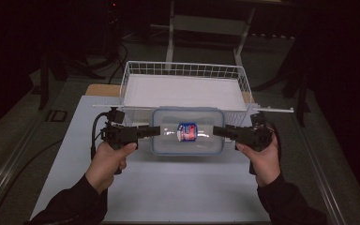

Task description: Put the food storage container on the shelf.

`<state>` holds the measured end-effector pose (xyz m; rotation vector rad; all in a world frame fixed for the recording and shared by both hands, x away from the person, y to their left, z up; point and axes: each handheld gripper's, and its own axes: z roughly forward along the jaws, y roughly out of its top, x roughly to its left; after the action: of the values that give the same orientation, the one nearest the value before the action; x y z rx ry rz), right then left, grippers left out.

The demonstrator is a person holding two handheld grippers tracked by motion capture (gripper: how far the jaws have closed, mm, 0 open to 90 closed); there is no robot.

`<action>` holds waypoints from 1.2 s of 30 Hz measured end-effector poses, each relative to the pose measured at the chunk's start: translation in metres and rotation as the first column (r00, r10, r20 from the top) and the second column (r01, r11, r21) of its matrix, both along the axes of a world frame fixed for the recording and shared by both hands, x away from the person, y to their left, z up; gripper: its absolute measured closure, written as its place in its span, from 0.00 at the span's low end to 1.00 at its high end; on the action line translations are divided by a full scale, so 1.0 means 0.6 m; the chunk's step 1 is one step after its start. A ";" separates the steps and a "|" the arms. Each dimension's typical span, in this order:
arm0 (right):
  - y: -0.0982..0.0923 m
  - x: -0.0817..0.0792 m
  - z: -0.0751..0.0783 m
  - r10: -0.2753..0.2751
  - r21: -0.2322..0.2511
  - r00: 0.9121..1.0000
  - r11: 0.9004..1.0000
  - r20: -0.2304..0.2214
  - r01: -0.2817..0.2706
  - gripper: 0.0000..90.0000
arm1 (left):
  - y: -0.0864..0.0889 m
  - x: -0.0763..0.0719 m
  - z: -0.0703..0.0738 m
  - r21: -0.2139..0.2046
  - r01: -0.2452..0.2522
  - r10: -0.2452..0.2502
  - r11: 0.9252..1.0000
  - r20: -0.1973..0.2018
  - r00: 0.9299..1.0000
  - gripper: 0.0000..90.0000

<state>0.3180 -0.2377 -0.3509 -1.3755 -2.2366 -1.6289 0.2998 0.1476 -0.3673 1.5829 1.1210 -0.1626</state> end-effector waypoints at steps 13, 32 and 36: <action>0.005 0.060 0.085 -0.045 0.051 0.997 0.998 0.062 0.042 0.53 | 0.005 0.063 0.080 -0.014 -0.017 0.017 1.000 0.055 0.998 0.57; 0.009 0.154 0.068 -0.104 0.059 0.994 0.993 0.013 0.103 0.52 | 0.004 0.172 0.068 -0.030 -0.045 0.045 0.999 -0.009 0.999 0.56; 0.010 0.161 0.065 -0.110 0.068 0.994 0.992 0.017 0.109 0.52 | 0.006 0.180 0.064 -0.049 -0.052 0.052 0.997 -0.007 0.999 0.56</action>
<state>0.4148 -0.2318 -0.3121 -1.4955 -2.1320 -1.7424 0.4079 0.1512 -0.3288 1.5090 1.1533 -0.1591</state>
